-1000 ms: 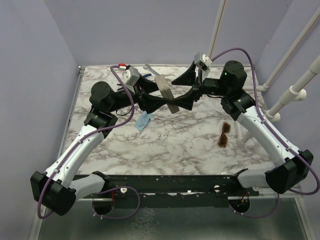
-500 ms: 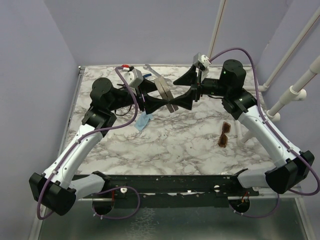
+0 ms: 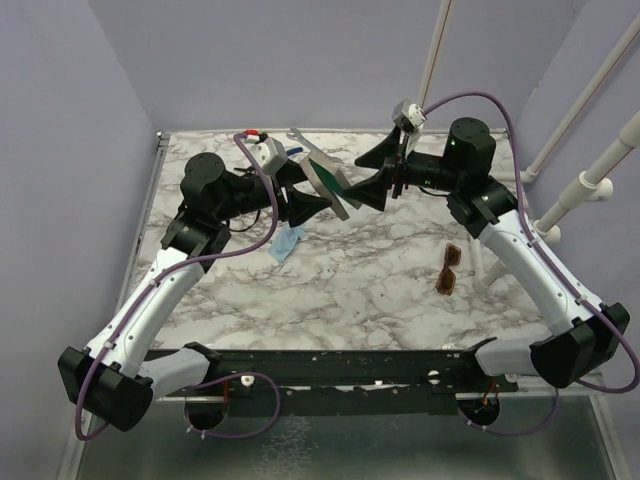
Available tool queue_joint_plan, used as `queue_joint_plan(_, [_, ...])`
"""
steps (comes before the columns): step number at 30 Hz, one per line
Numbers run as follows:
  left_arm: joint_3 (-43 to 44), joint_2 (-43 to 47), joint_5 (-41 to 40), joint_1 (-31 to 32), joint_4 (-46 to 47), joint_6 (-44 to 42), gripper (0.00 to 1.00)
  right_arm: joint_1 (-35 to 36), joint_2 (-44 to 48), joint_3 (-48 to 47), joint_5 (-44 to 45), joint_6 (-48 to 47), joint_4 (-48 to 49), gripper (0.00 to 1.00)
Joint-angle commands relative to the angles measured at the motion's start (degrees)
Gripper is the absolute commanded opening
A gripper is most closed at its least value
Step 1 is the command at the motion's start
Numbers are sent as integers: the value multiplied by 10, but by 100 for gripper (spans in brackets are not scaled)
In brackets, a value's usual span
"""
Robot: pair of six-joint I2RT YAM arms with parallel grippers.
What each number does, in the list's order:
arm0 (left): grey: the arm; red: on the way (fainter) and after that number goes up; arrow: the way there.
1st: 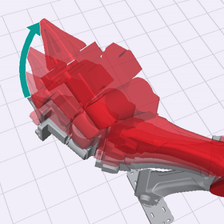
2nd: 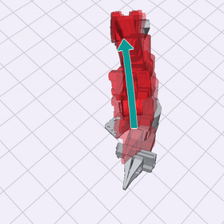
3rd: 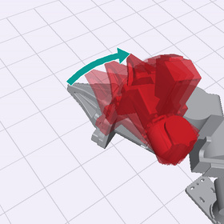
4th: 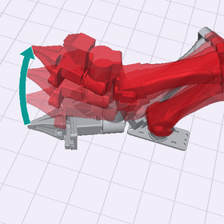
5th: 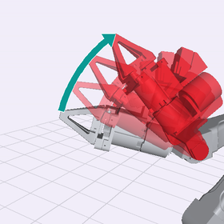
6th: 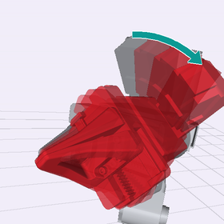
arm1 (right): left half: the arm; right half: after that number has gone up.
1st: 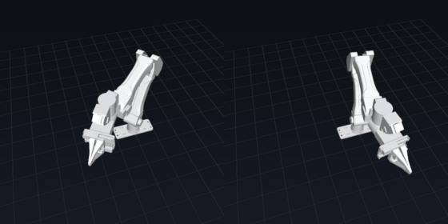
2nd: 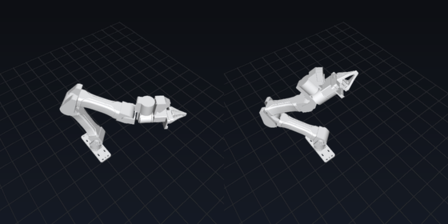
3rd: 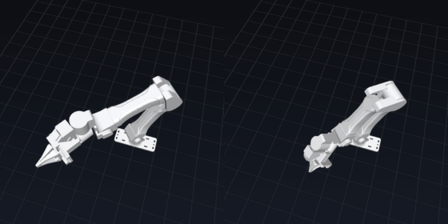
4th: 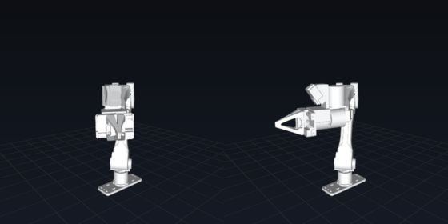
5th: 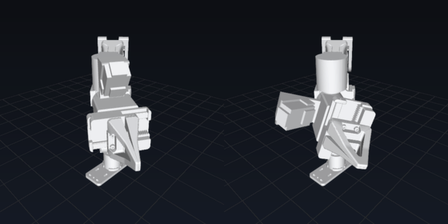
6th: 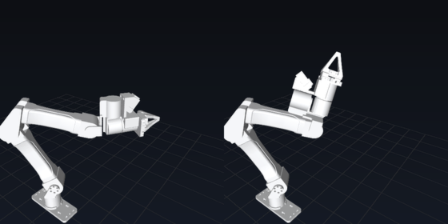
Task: Organize the sunglasses
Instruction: Open the sunglasses case, then place the sunglasses case at the center of the board.
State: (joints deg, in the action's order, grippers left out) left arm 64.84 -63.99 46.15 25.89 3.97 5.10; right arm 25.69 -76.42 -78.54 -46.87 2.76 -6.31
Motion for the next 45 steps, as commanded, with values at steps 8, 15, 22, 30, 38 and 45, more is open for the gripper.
queue_joint_plan(8, [13,24,83,14,-18,-3,0,-23,-10,-14,147,5,34,77])
queue_joint_plan(15, [12,26,85,14,-20,-7,0,-29,-23,-18,136,8,36,75])
queue_joint_plan(22, [9,30,72,14,-21,-13,0,-29,-38,-17,-19,-37,30,77])
queue_joint_plan(30, [-7,34,70,14,10,1,0,-29,-55,1,-123,-12,58,39])
queue_joint_plan(38, [-37,49,35,14,28,17,0,-30,-53,4,-157,-21,74,3])
queue_joint_plan(45, [-101,104,-121,14,-16,-39,99,-29,-41,-5,11,-159,-85,0])
